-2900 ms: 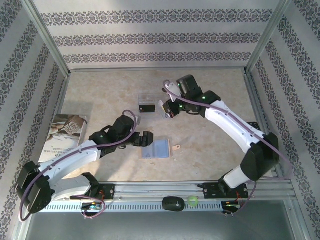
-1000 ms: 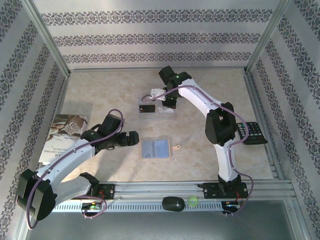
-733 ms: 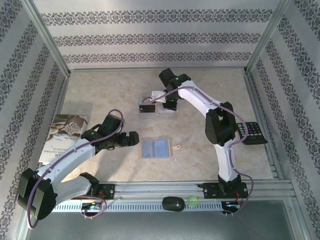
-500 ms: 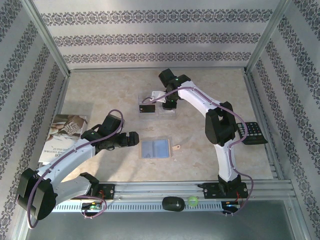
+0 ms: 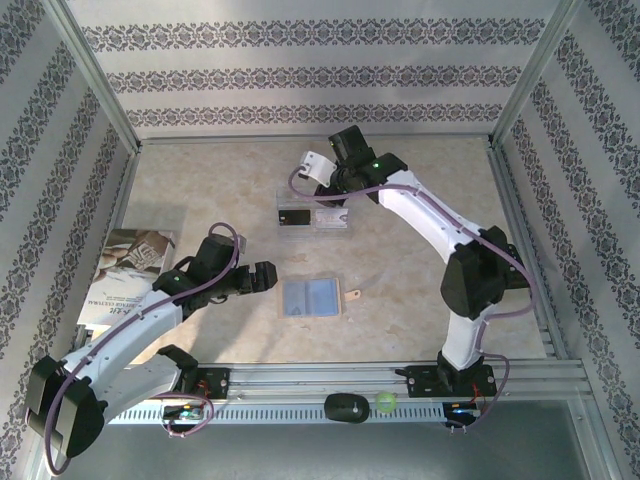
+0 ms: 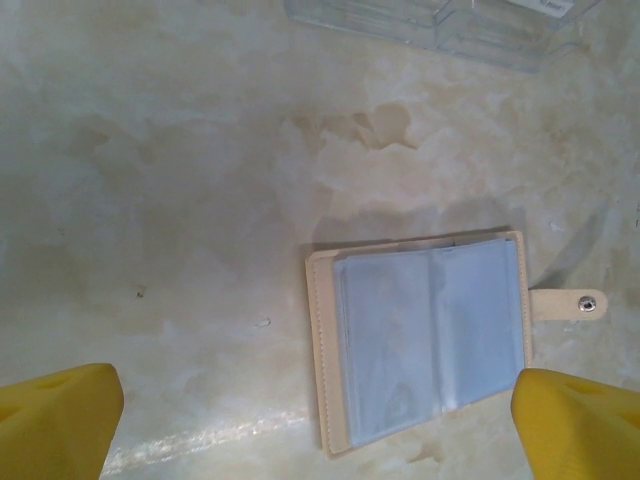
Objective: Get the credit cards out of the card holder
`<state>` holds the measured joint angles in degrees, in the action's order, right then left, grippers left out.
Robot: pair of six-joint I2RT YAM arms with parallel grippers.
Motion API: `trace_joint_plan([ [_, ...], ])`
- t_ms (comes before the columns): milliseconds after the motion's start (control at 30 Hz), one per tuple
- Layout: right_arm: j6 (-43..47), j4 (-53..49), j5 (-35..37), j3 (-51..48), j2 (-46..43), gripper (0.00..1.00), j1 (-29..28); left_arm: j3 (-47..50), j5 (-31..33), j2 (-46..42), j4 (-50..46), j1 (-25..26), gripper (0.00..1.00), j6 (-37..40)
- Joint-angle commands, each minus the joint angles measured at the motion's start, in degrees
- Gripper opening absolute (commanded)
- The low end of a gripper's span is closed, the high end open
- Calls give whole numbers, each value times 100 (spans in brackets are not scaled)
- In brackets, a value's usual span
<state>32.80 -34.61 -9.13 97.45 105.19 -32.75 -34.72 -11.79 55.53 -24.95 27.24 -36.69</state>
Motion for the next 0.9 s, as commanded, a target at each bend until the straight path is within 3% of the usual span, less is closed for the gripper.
trace_joint_plan([
  [0, -1895, 663, -378, -263, -163, 41, -309, 151, 46, -105, 528, -90, 100, -151],
  [167, -3749, 1347, -225, -1685, -705, 42, -704, 340, 96, -461, 649, -111, 100, -155],
  [433, -4515, 1162, 699, -3209, -766, 44, -1946, 431, 999, -994, -150, -191, 100, -102],
  [633, -4550, 1138, 1186, -3164, -495, 44, -2774, 536, 1107, -1097, -328, -288, 97, -222],
  [867, -4447, 934, 1492, -2862, 17, 44, -3087, 660, 963, -1140, -359, -334, 95, -347],
])
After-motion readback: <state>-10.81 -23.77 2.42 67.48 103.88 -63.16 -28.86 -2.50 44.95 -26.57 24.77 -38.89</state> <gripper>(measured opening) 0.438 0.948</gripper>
